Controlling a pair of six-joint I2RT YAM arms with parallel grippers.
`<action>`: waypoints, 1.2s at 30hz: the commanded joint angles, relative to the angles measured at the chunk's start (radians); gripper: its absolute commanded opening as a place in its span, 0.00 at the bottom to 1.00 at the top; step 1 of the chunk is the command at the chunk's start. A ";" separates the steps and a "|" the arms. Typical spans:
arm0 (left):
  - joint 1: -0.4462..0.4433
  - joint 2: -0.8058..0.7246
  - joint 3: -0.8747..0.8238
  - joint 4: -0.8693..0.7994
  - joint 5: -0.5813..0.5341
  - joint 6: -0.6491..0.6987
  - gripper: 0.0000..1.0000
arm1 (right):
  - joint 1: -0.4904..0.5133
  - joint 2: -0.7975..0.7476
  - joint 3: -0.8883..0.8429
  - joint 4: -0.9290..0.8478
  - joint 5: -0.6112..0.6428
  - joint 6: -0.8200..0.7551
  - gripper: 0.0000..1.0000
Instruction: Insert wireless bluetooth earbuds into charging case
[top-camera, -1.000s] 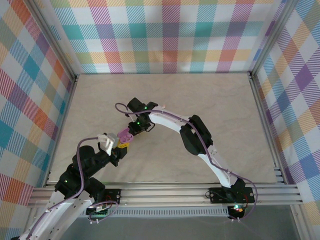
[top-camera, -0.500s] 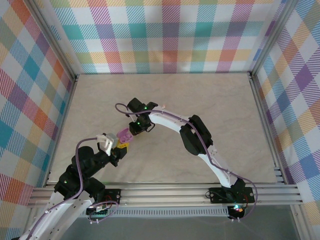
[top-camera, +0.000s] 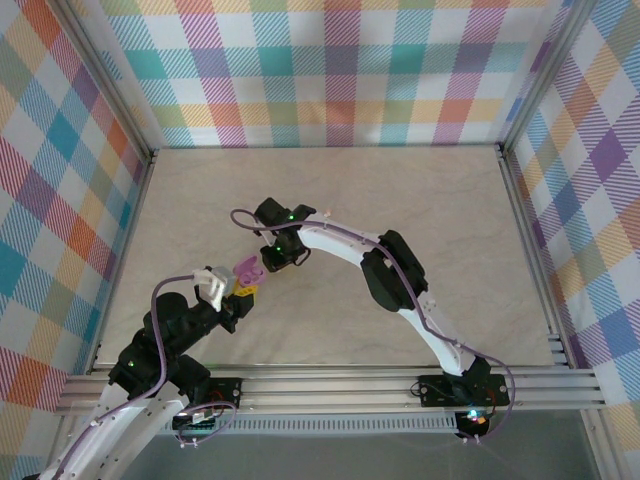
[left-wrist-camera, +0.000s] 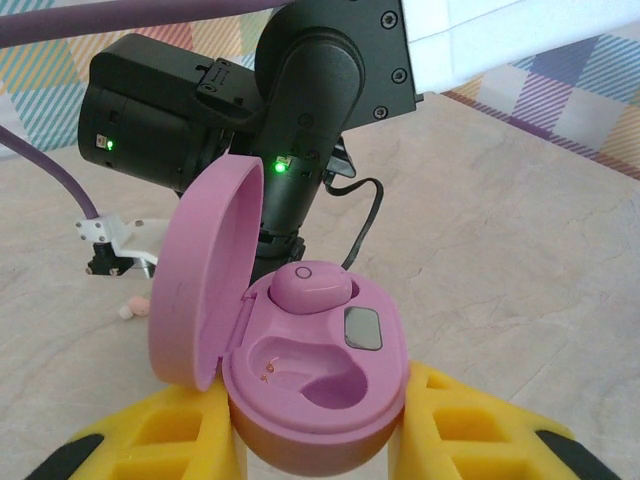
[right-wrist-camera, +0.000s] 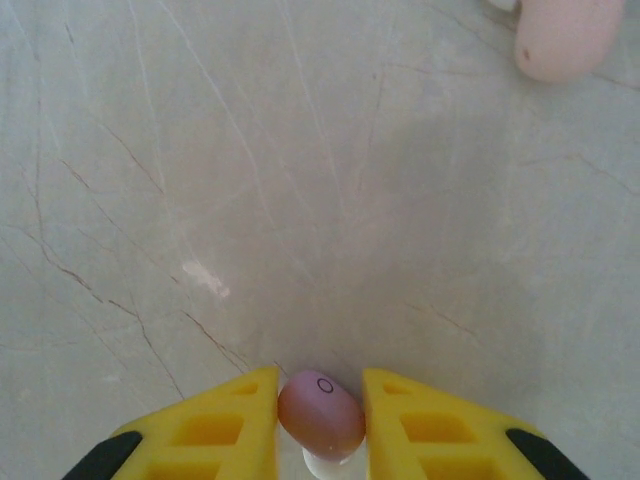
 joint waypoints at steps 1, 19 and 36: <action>-0.005 0.004 -0.008 0.064 0.005 -0.032 0.10 | -0.023 -0.067 -0.043 -0.030 0.018 0.017 0.25; -0.005 0.377 0.050 0.370 0.181 -0.080 0.10 | -0.343 -0.399 -0.587 0.146 0.012 0.148 0.25; -0.030 0.610 0.134 0.486 0.257 -0.055 0.09 | -0.486 -0.544 -0.841 0.198 -0.016 0.324 0.42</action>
